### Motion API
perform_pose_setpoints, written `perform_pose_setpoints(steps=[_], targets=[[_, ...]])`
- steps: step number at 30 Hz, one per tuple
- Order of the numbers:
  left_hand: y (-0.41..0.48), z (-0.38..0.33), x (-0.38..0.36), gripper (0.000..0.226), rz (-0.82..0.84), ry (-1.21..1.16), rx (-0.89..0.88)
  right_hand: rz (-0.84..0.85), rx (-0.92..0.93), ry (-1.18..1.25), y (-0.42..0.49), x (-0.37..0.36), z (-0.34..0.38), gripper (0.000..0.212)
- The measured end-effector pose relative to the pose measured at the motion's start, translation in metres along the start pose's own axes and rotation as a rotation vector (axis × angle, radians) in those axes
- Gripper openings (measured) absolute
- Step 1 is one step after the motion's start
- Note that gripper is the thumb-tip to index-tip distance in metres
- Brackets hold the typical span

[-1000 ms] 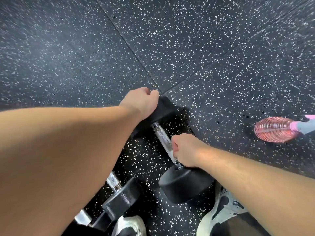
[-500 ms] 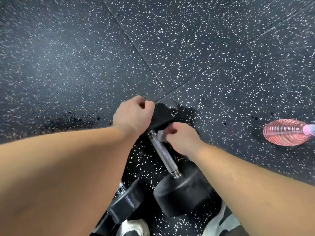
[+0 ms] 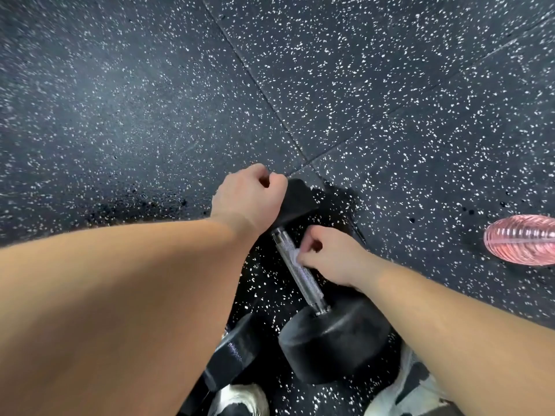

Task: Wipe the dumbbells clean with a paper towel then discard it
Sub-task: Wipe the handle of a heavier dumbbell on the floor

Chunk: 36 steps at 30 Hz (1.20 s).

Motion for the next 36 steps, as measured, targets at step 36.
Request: perform_pose_setpoints(steps=[36], targets=[[0.0, -0.001, 0.001, 0.029, 0.003, -0.021, -0.025, 0.092, -0.203, 0.76, 0.02, -0.035, -0.038, 0.01]])
Point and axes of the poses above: each hand's wrist, its own y-axis towards the middle knuckle, its own x-axis out of the back of the hand, z = x × y, the point moved 7 cm from there along y, towards the middle knuckle, and after that the axes turned 6 degrees about z, right-handed, at the moved point
